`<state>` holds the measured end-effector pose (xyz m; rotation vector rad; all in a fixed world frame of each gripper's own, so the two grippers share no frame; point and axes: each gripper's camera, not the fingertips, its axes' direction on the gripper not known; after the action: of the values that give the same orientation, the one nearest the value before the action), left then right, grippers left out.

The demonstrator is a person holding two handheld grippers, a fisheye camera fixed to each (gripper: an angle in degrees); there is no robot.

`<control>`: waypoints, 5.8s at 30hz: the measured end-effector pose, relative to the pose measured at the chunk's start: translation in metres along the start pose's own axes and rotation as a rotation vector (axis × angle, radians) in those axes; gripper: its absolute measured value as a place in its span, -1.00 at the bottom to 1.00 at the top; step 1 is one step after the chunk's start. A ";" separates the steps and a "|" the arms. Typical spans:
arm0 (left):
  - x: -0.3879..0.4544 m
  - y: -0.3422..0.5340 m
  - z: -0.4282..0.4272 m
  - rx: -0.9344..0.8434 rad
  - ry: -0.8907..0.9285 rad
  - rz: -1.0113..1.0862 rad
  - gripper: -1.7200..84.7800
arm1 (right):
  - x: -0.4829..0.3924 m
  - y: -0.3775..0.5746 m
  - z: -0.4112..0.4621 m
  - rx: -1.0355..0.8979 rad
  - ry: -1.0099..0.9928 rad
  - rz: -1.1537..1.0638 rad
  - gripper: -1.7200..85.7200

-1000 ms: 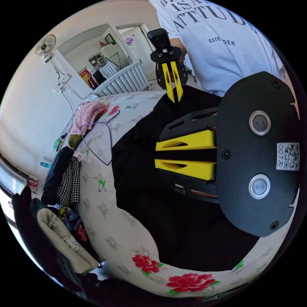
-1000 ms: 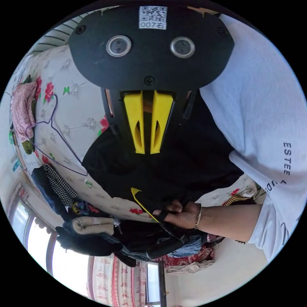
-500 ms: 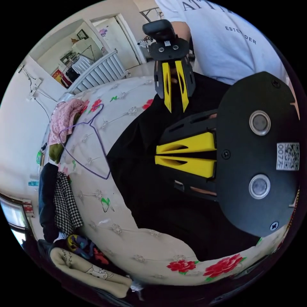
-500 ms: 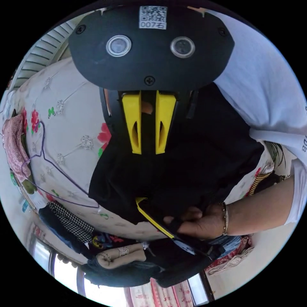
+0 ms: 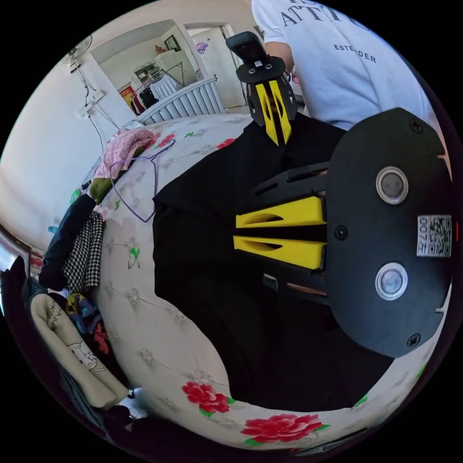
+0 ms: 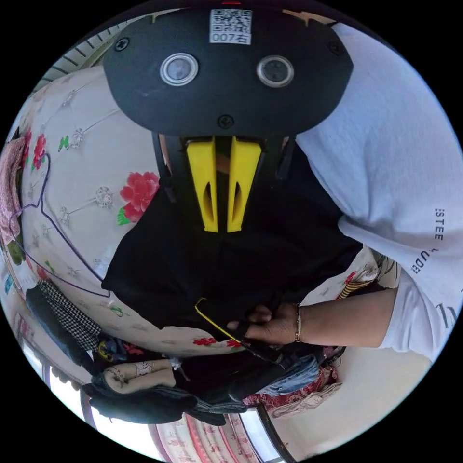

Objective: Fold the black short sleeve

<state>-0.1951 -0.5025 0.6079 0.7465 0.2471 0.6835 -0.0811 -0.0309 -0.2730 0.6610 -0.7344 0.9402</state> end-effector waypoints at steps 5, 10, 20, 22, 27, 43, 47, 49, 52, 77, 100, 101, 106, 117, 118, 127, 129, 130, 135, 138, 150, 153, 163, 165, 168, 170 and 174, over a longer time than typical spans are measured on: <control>0.016 0.009 -0.058 0.069 -0.058 0.011 -0.87 | 0.016 0.012 -0.019 0.034 0.069 0.015 -0.86; 0.020 0.068 -0.131 0.089 -0.087 -0.102 -0.85 | 0.045 0.032 -0.032 0.017 0.048 0.148 -0.82; 0.039 0.313 -0.286 -0.009 -0.264 -0.608 -0.79 | 0.100 0.109 -0.050 -0.132 0.006 0.374 -0.76; 0.044 0.328 -0.291 -0.020 -0.215 -0.637 -0.76 | 0.102 0.105 -0.040 -0.178 0.003 0.339 -0.77; 0.060 0.313 -0.299 -0.129 -0.250 -0.612 -0.80 | 0.111 0.089 -0.023 -0.301 0.153 0.285 -0.84; -0.124 0.221 -0.516 0.360 0.536 -0.677 -0.98 | 0.317 0.000 -0.129 0.292 -0.576 0.555 -0.96; -0.186 0.177 -0.535 0.598 0.432 -0.889 -0.92 | 0.375 -0.065 -0.111 0.463 -0.504 0.666 -0.92; -0.201 0.169 -0.527 0.655 0.407 -0.998 -0.84 | 0.393 -0.080 -0.091 0.474 -0.380 0.722 -0.89; -0.201 0.166 -0.523 0.655 0.355 -1.068 -0.77 | 0.412 -0.075 -0.057 0.407 -0.332 0.807 -0.84; -0.105 0.255 -0.545 0.436 0.133 -1.047 -0.95 | 0.275 -0.242 0.014 0.394 -0.357 0.213 -0.95; -0.086 0.242 -0.518 0.420 0.268 -0.948 -0.76 | 0.215 -0.200 0.131 0.180 0.171 0.374 -0.67; -0.085 0.241 -0.514 0.409 0.264 -0.954 -0.76 | 0.202 -0.216 0.146 0.144 0.215 0.303 -0.68; -0.088 0.243 -0.503 0.387 0.255 -0.990 -0.78 | 0.214 -0.225 0.190 -0.035 0.445 0.352 -0.85; -0.094 0.259 -0.475 0.433 0.309 -1.015 -0.80 | 0.340 0.033 0.113 0.482 -0.466 1.289 -0.96; -0.094 0.261 -0.473 0.437 0.318 -1.022 -0.80 | 0.336 0.041 0.116 0.550 -0.506 1.333 -0.96; -0.091 0.297 -0.467 0.516 0.329 -1.040 -0.79 | 0.197 -0.203 0.070 0.296 -0.315 0.233 -0.96; -0.092 0.310 -0.463 0.545 0.323 -1.052 -0.78 | 0.141 -0.234 0.086 0.211 -0.328 0.028 -0.96; -0.092 0.313 -0.461 0.552 0.328 -1.055 -0.78 | 0.109 -0.244 0.103 0.159 -0.346 -0.039 -0.96; -0.094 0.324 -0.445 0.597 0.360 -1.041 -0.75 | 0.050 -0.240 0.181 -0.032 -0.392 -0.057 -0.91; -0.095 0.323 -0.435 0.634 0.406 -0.998 -0.70 | 0.076 -0.224 0.174 -0.007 -0.373 0.072 -0.87; -0.117 0.250 -0.356 0.526 0.510 -0.853 -0.75 | 0.217 -0.155 0.167 0.035 -0.493 0.646 -0.78; -0.112 0.230 -0.346 0.505 0.496 -0.855 -0.85 | 0.213 -0.171 0.174 -0.033 -0.647 0.617 -0.83; 0.019 0.164 -0.353 0.586 0.524 -0.751 -0.87 | 0.273 -0.102 0.011 0.212 -0.837 0.627 -0.94; 0.054 0.112 -0.337 0.553 0.554 -0.701 -0.87 | 0.298 -0.077 -0.020 0.267 -0.856 0.680 -0.95; 0.092 0.014 -0.313 0.496 0.617 -0.590 -0.87 | 0.350 -0.042 -0.088 0.408 -0.825 0.729 -0.95; 0.119 -0.060 -0.298 0.474 0.677 -0.496 -0.87 | 0.393 -0.019 -0.164 0.572 -0.735 0.705 -0.95; 0.212 -0.259 -0.283 0.418 0.758 -0.172 -0.87 | 0.439 0.015 -0.295 0.826 -0.504 0.617 -0.95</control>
<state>-0.0333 -0.3486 0.2305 0.8217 1.1617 0.7364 0.1551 0.4079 -0.0947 1.4795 -1.0212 1.7077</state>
